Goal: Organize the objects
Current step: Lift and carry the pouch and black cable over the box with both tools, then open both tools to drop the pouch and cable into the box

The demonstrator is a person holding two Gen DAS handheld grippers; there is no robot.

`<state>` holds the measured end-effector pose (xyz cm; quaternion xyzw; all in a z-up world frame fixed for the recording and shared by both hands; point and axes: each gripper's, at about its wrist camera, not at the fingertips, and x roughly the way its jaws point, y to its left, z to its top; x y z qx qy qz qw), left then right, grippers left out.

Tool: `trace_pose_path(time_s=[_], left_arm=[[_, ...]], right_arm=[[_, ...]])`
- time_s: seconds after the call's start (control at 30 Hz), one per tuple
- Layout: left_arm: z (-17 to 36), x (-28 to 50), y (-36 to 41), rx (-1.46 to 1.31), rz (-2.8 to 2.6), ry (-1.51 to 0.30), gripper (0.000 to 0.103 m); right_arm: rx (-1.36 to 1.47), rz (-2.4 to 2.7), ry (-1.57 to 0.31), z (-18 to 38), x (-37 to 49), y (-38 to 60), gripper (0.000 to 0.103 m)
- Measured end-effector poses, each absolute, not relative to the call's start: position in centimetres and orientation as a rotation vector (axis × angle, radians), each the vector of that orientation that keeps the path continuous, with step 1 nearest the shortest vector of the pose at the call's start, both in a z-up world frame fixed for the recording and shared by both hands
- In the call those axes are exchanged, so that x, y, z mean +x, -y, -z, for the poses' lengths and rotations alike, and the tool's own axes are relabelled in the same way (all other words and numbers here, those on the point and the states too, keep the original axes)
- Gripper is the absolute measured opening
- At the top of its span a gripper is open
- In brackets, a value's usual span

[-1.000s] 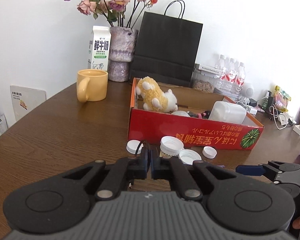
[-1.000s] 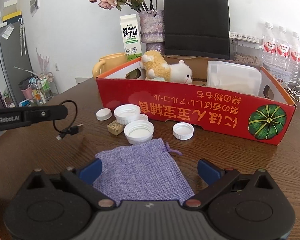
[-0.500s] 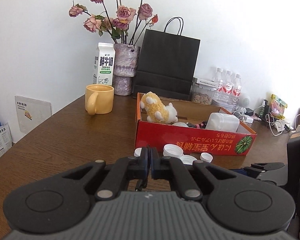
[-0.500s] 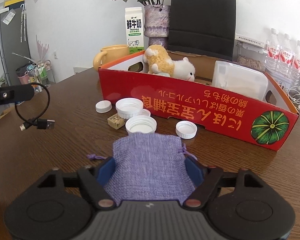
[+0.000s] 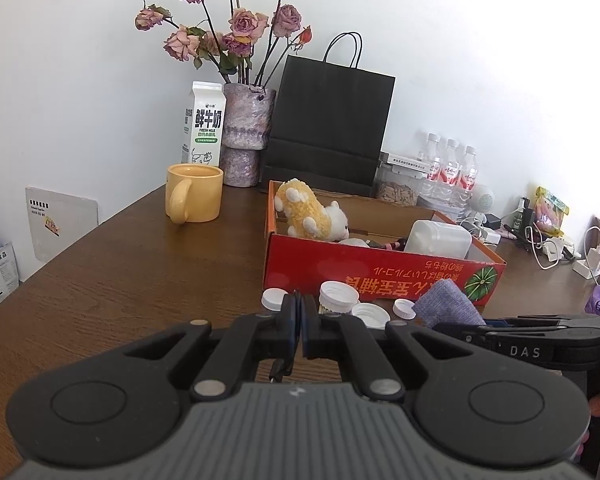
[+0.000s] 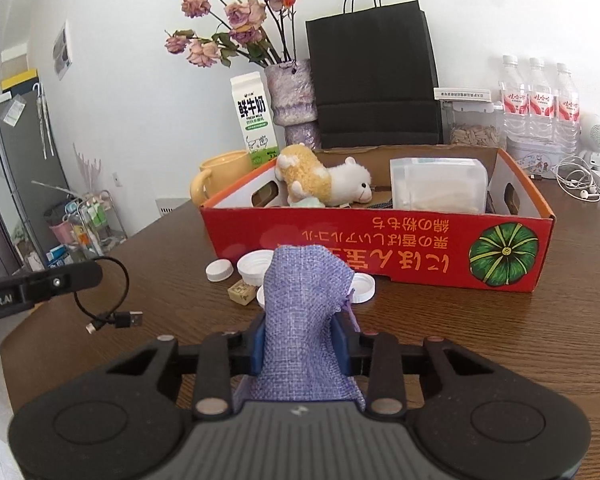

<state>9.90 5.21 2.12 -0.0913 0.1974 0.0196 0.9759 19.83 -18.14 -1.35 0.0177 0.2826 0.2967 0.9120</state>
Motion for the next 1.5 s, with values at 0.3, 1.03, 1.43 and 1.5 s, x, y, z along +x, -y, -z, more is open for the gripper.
trace_pose_path(time_s=[0.3, 1.03, 1.43, 1.5], left_arm=[[-3.0, 11.2, -3.8, -0.175, -0.001, -0.372, 0.004], [-7.0, 22.8, -1.3, -0.164, 0.061, -0.261, 0.004], [-6.0, 31.2, -2.4, -0.174, 0.067, -0.296, 0.004], [-5.7, 32.0, -2.5, -0.162, 0.077, -0.302, 0.004]], right_arm=[[0.085, -0.596, -0.533, -0.2, 20.3, 19.4, 0.013], [0.126, -0.578, -0.416, -4.7, 30.2, 14.3, 0.013], [0.093, -0.517, -0.420, -3.3, 37.6, 12.7, 0.013], [0.075, -0.506, -0.421, -3.2, 38.1, 12.6, 0.013]])
